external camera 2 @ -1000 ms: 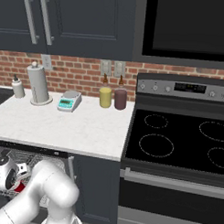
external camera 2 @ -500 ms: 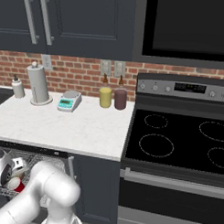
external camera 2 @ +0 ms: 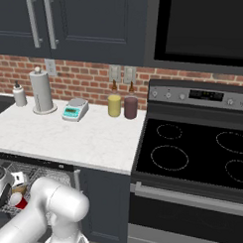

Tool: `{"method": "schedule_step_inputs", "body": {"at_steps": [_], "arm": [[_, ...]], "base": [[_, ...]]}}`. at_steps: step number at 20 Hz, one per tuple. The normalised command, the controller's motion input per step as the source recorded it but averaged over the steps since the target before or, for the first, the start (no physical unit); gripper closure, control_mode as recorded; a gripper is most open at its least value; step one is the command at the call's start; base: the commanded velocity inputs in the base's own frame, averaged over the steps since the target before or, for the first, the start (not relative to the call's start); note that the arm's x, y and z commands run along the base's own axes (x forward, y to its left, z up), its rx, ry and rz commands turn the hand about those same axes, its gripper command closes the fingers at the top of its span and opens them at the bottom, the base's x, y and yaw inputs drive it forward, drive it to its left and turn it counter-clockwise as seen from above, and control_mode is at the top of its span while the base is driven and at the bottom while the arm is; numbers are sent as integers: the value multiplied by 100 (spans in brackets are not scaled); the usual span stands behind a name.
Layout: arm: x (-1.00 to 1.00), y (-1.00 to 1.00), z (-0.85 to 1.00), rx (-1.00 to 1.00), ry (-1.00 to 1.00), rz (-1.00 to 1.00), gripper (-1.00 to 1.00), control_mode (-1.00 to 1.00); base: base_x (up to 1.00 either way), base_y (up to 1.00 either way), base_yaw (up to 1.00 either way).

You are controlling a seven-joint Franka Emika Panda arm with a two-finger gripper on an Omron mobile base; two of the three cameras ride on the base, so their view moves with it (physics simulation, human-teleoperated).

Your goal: Pick up the cup and bowl from the counter, place them in the dishwasher, and close the dishwasher door.

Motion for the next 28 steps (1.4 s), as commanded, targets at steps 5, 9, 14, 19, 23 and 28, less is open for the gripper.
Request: {"method": "schedule_step_inputs", "body": {"at_steps": [5,9,14,19,23,28], "arm": [[-22,-3,33,14,-15,0,-100,-100],[-19,0,22,8,-5,0,-100,-100],[-16,0,22,6,-3,0,-100,-100],[-14,0,17,5,0,0,-100,-100],[-10,13,60,0,2,0,-100,-100],[-4,27,86,-9,15,0,-100,-100]], "base": [[0,0,0],[0,0,0],[0,0,0],[0,0,0],[0,0,0],[0,0,0]]}}
